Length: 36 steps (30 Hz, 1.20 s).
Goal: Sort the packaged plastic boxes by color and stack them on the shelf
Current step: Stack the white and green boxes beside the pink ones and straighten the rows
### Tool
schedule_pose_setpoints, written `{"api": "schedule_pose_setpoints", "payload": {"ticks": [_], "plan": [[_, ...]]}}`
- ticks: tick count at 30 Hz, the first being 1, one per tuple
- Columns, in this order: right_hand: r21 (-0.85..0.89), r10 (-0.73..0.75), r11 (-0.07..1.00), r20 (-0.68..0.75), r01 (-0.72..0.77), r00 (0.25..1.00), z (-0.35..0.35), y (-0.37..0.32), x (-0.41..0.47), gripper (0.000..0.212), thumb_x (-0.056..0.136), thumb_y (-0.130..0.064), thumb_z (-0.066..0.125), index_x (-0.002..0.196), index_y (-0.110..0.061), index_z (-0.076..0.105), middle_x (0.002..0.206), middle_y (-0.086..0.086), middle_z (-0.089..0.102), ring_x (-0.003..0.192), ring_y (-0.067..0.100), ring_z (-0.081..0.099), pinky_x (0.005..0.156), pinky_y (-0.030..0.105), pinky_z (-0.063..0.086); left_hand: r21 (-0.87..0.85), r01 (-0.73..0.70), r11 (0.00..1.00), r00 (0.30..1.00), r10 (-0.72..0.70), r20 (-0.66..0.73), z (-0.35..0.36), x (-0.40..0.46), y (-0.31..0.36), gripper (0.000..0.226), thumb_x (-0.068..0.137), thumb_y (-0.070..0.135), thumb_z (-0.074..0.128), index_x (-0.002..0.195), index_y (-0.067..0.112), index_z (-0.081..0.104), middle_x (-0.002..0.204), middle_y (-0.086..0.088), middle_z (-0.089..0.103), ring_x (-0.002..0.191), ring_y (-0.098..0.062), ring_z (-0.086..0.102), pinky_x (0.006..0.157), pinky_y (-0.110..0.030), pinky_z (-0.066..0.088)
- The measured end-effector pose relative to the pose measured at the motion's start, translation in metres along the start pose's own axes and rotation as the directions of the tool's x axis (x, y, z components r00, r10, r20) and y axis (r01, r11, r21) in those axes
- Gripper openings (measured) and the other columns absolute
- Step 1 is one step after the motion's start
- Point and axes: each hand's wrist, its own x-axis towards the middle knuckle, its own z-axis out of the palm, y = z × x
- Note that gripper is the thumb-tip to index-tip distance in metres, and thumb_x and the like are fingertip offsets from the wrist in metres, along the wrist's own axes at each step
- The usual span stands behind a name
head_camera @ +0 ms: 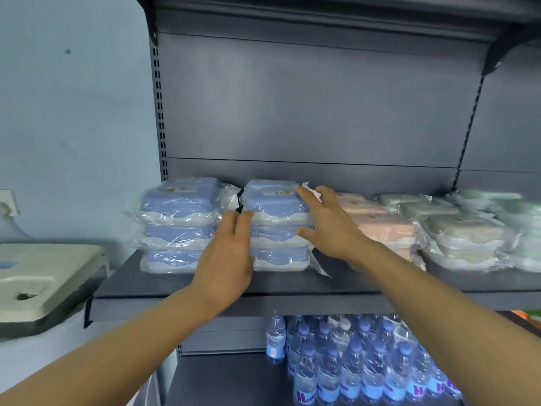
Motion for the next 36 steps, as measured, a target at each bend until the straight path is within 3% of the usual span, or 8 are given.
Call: {"api": "schedule_pose_setpoints", "payload": {"ticks": [3, 8, 14, 21, 27, 30, 33, 36], "plan": [[-0.035, -0.009, 0.999, 0.028, 0.01, 1.0, -0.003, -0.001, 0.004, 0.072, 0.092, -0.027, 0.059, 0.15, -0.033, 0.016, 0.153, 0.008, 0.008, 0.119, 0.031, 0.048, 0.102, 0.038, 0.039, -0.012, 0.052, 0.999, 0.997, -0.052, 0.057, 0.005, -0.008, 0.003, 0.069, 0.081, 0.002, 0.061, 0.14, 0.013, 0.028, 0.131, -0.009, 0.037, 0.095, -0.032, 0.054, 0.069, -0.04, 0.048], [-0.028, -0.031, 0.999, 0.016, 0.032, 0.999, 0.001, 0.006, 0.007, 0.061, 0.096, -0.024, 0.051, 0.147, -0.036, 0.02, 0.146, 0.012, 0.024, 0.118, 0.034, 0.047, 0.097, 0.038, 0.04, -0.082, 0.242, 0.967, 0.928, -0.206, 0.311, 0.016, -0.012, 0.005, 0.081, 0.084, 0.015, 0.067, 0.146, 0.017, 0.015, 0.143, -0.011, 0.033, 0.124, -0.029, 0.043, 0.1, -0.036, 0.04], [0.016, -0.064, 0.998, 0.014, 0.064, 0.998, 0.006, 0.013, 0.017, 0.051, 0.097, -0.024, 0.048, 0.143, -0.033, 0.027, 0.124, 0.018, 0.041, 0.094, 0.032, 0.053, 0.082, 0.035, 0.043, -0.219, 0.321, 0.922, 0.904, -0.228, 0.362, 0.03, -0.006, 0.011, 0.096, 0.081, 0.011, 0.07, 0.15, 0.027, 0.005, 0.149, -0.009, 0.032, 0.128, -0.028, 0.04, 0.104, -0.031, 0.034], [0.042, -0.05, 0.998, -0.021, 0.051, 0.999, 0.013, 0.013, 0.018, 0.051, 0.097, -0.022, 0.048, 0.143, -0.03, 0.027, 0.126, 0.018, 0.039, 0.087, 0.033, 0.057, 0.085, 0.042, 0.05, -0.168, 0.278, 0.946, 0.89, -0.188, 0.416, 0.027, -0.004, 0.006, 0.103, 0.081, 0.016, 0.072, 0.149, 0.033, -0.003, 0.146, -0.007, 0.037, 0.123, -0.022, 0.046, 0.103, -0.029, 0.038], [0.027, -0.018, 0.999, -0.027, 0.019, 0.999, 0.016, 0.008, 0.013, 0.065, 0.091, -0.029, 0.058, 0.145, -0.032, 0.022, 0.135, 0.015, 0.031, 0.09, 0.031, 0.06, 0.092, 0.042, 0.048, -0.115, 0.194, 0.974, 0.867, -0.115, 0.486, 0.019, -0.001, 0.003, 0.104, 0.084, 0.022, 0.069, 0.15, 0.031, -0.01, 0.152, -0.003, 0.025, 0.127, -0.024, 0.041, 0.104, -0.027, 0.034], [-0.004, -0.004, 1.0, -0.041, 0.003, 0.999, 0.016, 0.004, 0.011, 0.068, 0.091, -0.028, 0.06, 0.146, -0.032, 0.02, 0.135, 0.014, 0.031, 0.094, 0.03, 0.058, 0.091, 0.041, 0.048, -0.047, 0.181, 0.982, 0.852, -0.133, 0.506, 0.015, 0.001, -0.002, 0.102, 0.085, 0.025, 0.068, 0.15, 0.032, -0.01, 0.142, -0.005, 0.036, 0.113, -0.024, 0.05, 0.098, -0.033, 0.042], [-0.025, 0.01, 1.0, -0.05, -0.011, 0.999, 0.015, 0.004, 0.011, 0.072, 0.089, -0.032, 0.061, 0.146, -0.03, 0.018, 0.134, 0.012, 0.03, 0.104, 0.029, 0.054, 0.093, 0.04, 0.046, 0.14, 0.091, 0.986, 0.93, -0.135, 0.343, 0.008, 0.0, 0.003, 0.089, 0.086, 0.024, 0.063, 0.148, 0.029, 0.0, 0.131, -0.006, 0.034, 0.107, -0.026, 0.053, 0.086, -0.036, 0.049], [-0.06, 0.038, 0.997, -0.052, -0.041, 0.998, 0.015, 0.004, 0.011, 0.077, 0.089, -0.036, 0.061, 0.148, -0.029, 0.013, 0.139, 0.011, 0.028, 0.121, 0.03, 0.043, 0.097, 0.039, 0.04, 0.276, -0.018, 0.961, 0.987, -0.027, 0.156, 0.003, 0.007, 0.009, 0.084, 0.077, 0.013, 0.068, 0.145, 0.019, 0.018, 0.127, -0.007, 0.032, 0.106, -0.027, 0.048, 0.062, -0.031, 0.043]]}}
